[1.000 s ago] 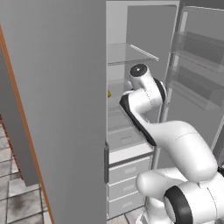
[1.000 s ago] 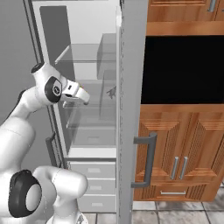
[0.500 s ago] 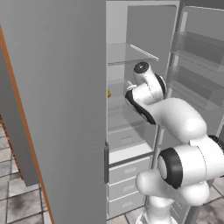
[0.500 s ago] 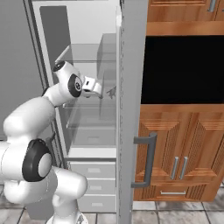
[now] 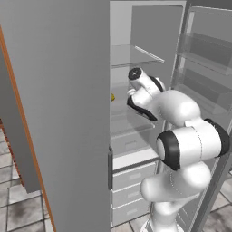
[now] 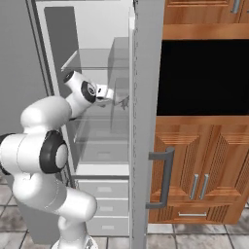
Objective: Take the cheese, fish, and lemon from the fridge and place them on the plate on the dining counter to create an appetizer plate.
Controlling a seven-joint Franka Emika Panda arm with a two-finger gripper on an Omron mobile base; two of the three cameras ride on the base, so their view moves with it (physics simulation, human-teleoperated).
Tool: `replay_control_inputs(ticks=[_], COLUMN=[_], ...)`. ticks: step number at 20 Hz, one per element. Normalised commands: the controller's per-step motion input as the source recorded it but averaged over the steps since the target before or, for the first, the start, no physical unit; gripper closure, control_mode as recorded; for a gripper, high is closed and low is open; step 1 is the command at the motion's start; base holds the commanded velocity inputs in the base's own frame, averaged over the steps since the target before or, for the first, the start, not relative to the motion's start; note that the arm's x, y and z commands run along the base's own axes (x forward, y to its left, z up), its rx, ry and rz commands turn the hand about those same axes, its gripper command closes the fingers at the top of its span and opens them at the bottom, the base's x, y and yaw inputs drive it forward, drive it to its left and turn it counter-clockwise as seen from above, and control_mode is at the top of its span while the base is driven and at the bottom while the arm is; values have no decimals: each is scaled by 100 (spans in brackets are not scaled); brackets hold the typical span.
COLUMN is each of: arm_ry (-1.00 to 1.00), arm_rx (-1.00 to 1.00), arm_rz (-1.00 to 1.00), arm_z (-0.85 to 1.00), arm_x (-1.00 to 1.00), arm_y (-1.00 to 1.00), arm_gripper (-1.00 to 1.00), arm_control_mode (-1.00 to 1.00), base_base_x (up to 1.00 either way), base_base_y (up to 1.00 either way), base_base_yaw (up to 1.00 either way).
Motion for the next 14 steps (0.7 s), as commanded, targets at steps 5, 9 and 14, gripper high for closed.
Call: replay_control_inputs(ticks=[5,9,14], arm_ry=[0,0,0], arm_rx=[-11,-5,-1], arm_rz=[0,0,0], arm_z=[-22,-20,-18], arm_x=[58,59,57], arm_y=[-7,-11,-11], arm_gripper=[-100,-100,-100], arm_control_mode=[-100,-100,-100], base_base_x=[0,0,0], base_base_y=[0,0,0], base_base_yaw=[0,0,0])
